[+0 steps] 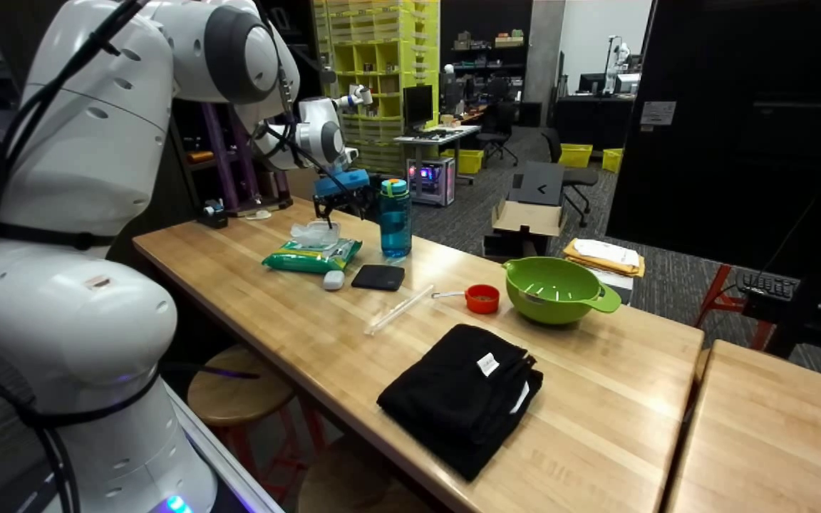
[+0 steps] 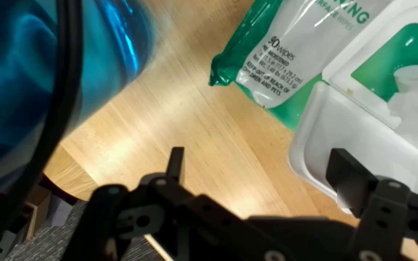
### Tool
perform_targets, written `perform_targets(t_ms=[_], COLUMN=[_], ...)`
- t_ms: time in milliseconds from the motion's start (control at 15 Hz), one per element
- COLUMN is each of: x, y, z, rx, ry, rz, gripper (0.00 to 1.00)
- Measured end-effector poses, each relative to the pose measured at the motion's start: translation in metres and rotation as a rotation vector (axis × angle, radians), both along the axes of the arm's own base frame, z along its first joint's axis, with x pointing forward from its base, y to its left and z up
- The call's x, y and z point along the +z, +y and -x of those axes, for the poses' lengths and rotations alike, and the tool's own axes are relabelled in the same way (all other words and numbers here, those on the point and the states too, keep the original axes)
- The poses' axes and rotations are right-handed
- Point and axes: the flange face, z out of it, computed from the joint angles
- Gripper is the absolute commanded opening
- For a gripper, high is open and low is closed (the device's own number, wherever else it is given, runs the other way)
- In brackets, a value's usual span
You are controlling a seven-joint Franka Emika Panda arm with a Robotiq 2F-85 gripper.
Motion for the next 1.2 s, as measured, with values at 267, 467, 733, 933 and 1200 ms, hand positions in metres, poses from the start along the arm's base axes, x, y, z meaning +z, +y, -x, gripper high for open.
perform_targets(t_ms=[267, 467, 733, 933, 1200], x=[0.006, 0.006, 0.006, 0.008, 0.013], y=[0.01, 0.018, 0.029, 0.033, 0.036], z=[0.003, 0.009, 0.017, 0.021, 0.024], rx=[0.006, 0.001, -0.011, -0.007, -0.003], ry=[0.015, 0.047, 0.102, 0.117, 0.126], rz=[-0.005, -0.018, -0.045, -0.045, -0.035], gripper=[1.0, 1.0, 1.0, 1.0, 1.0])
